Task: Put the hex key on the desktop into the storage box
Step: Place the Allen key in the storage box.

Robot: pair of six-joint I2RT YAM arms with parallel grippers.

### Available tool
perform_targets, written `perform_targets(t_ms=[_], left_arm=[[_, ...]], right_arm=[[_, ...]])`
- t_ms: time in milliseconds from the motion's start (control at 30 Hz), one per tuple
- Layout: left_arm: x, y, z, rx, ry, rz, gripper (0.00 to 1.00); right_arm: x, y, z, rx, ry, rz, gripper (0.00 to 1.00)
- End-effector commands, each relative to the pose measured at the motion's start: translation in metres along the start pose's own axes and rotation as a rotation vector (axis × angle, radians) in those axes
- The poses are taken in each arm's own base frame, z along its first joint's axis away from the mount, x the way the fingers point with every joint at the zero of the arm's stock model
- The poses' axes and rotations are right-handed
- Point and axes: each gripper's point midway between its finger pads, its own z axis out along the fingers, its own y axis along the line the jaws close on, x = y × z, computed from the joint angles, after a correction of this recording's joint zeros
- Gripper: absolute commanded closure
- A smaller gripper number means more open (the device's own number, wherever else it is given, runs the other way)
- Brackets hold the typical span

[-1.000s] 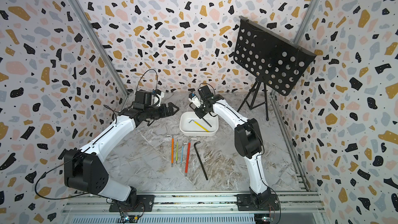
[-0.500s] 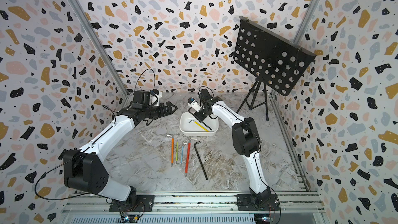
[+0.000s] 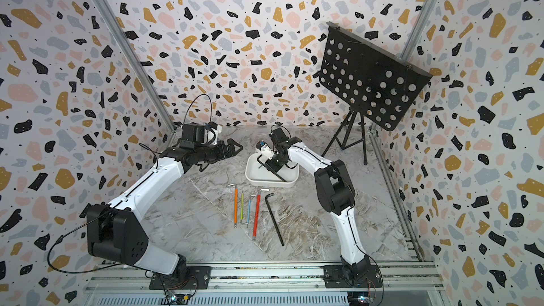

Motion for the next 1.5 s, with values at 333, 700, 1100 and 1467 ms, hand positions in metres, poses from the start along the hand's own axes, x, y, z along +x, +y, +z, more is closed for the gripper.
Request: perform_targets(t_ms=[333, 700, 1100, 1467], left_arm=[[0.001, 0.001, 0.006, 0.021, 0.000, -0.004, 0.00], [-0.001, -0.008, 0.002, 0.061, -0.005, 0.014, 0.00], [0.018, -0.067, -0.016, 0.195, -0.023, 0.188, 0.00], [0.023, -0.085, -0.042, 0.167, -0.137, 0.327, 0.00]], right_arm=[[-0.008, 0.003, -0.020, 0.032, -0.024, 0.021, 0.78], [-0.034, 0.008, -0.086, 0.124, -0.160, 0.077, 0.77], [0.006, 0.049, -0.182, 0.179, -0.364, 0.154, 0.69], [0.080, 0.081, -0.217, 0.197, -0.433, 0.230, 0.58]])
